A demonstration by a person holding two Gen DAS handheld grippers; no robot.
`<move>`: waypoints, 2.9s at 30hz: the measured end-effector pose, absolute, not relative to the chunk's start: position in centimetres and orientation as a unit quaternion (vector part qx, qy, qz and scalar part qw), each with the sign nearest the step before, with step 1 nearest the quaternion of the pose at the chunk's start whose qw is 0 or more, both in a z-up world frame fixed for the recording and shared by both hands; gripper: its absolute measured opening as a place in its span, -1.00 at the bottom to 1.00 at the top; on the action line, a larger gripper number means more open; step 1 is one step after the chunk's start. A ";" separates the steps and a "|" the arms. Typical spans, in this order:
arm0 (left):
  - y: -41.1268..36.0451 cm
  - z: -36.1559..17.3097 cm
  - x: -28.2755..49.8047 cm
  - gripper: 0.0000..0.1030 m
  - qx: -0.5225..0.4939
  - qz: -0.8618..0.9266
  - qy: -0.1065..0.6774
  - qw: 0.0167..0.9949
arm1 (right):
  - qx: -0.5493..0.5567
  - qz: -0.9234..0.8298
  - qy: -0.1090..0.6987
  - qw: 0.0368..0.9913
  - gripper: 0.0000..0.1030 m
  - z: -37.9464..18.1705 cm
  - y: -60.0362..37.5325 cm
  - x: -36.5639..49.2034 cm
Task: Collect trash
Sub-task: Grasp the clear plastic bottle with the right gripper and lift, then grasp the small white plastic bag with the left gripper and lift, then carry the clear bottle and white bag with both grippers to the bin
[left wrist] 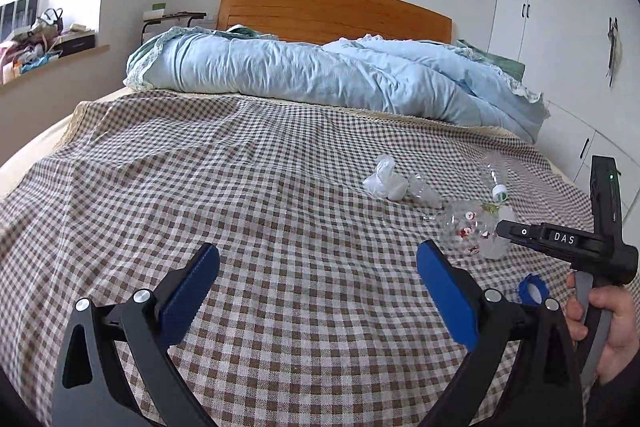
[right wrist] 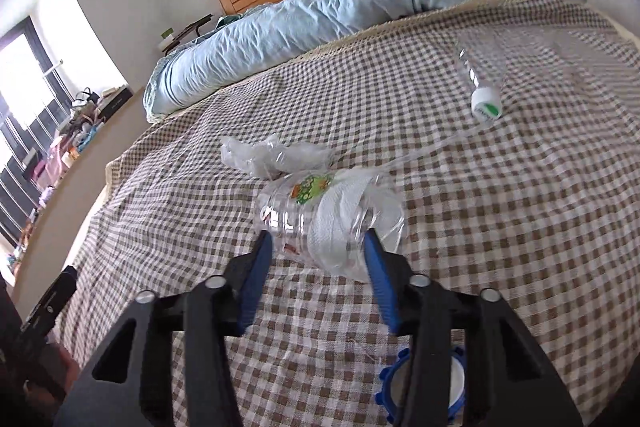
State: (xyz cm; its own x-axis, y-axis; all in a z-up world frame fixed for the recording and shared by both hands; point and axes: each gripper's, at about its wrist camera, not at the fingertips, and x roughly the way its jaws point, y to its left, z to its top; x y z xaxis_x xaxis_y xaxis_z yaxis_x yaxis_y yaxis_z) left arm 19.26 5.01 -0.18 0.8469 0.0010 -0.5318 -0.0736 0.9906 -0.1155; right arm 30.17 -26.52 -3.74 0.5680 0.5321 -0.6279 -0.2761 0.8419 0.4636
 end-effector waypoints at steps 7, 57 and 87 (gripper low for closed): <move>4.1 -1.2 19.4 0.85 -0.041 0.027 0.282 0.958 | 0.144 0.238 0.322 0.905 -0.94 0.8 -27.4 26.0; -5.6 13.3 19.2 -1.00 -0.081 -0.087 0.264 0.957 | 0.127 0.168 0.254 0.944 -0.94 5.3 -34.2 11.6; -41.6 -5.0 -2.7 -1.00 0.075 -0.460 0.455 0.759 | 0.200 -0.128 0.566 0.790 -0.94 -24.5 -58.7 -18.0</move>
State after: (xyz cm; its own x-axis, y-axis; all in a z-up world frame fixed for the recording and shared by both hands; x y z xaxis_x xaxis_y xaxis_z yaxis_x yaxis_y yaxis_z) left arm -2.72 -41.63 -4.99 0.1629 -0.6300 -0.7593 0.7666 0.5653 -0.3046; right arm -18.01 -58.67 -24.51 0.3273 0.0248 -0.9446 0.4279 0.8874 0.1716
